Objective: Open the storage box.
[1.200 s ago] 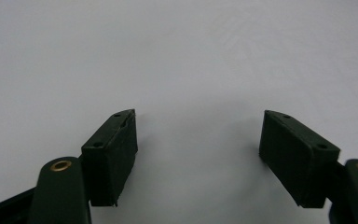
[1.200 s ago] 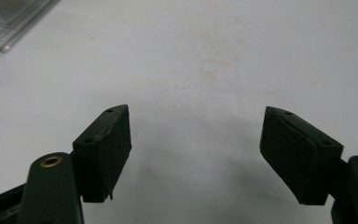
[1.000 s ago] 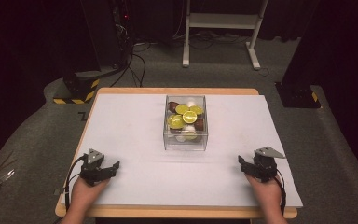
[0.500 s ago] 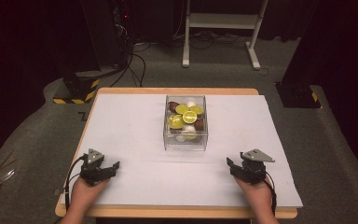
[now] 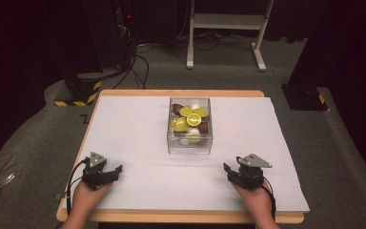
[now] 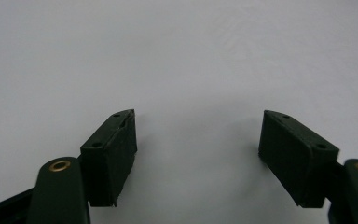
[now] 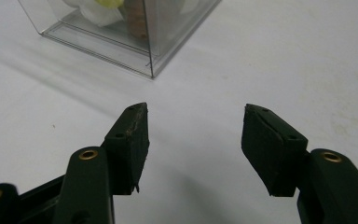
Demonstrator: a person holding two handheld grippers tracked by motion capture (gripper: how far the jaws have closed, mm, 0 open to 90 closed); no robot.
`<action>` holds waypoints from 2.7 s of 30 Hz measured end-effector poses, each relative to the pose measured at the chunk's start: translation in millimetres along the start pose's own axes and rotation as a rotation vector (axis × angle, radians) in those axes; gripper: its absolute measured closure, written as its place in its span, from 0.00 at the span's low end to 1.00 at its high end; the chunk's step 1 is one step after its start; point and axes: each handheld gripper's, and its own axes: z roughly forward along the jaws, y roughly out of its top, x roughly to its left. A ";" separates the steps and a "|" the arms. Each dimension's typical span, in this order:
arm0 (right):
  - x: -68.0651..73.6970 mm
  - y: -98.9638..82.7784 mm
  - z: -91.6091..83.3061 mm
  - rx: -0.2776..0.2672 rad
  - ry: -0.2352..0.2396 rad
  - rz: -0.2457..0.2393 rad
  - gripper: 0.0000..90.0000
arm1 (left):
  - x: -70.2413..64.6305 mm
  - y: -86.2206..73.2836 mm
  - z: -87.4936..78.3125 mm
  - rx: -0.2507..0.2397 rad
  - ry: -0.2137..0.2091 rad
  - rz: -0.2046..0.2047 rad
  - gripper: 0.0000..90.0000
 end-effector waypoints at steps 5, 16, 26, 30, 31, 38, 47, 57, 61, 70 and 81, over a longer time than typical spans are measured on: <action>2.9 5.2 0.3 -0.030 0.025 -0.002 0.47 | -0.5 -0.2 0.4 -0.007 0.002 -0.006 0.31; 22.7 11.1 0.3 -0.064 0.075 -0.059 0.51 | -0.3 -0.1 0.3 -0.007 0.002 -0.006 0.31; 30.7 20.2 6.0 -0.061 0.146 -0.056 0.54 | 0.1 0.0 0.2 -0.004 0.003 0.001 0.31; 36.1 24.2 8.9 -0.072 0.164 -0.058 0.55 | -0.8 -0.2 0.6 -0.009 0.004 -0.007 0.31; 37.6 25.3 9.8 -0.079 0.167 -0.064 0.55 | -0.2 0.0 0.2 -0.003 0.003 0.000 0.31; 42.6 35.5 19.6 -0.105 0.209 -0.069 0.60 | 0.6 0.2 -0.3 0.004 0.003 0.010 0.31; 47.7 41.2 41.2 -0.076 0.214 -0.053 0.63 | 0.6 0.2 -0.1 0.001 0.000 0.003 0.31; 43.8 43.9 45.9 -0.100 0.204 -0.071 0.62 | 0.0 0.0 0.3 -0.004 0.004 0.000 0.31; 43.9 47.4 48.8 -0.106 0.227 -0.059 0.59 | -0.7 -0.3 0.4 -0.009 0.005 -0.005 0.31; 47.7 53.3 59.3 -0.133 0.228 -0.054 0.57 | -1.4 -0.8 0.8 -0.013 0.013 -0.007 0.29; 44.9 62.7 70.6 -0.139 0.258 -0.032 0.60 | -1.1 -0.6 0.5 -0.009 0.011 -0.009 0.29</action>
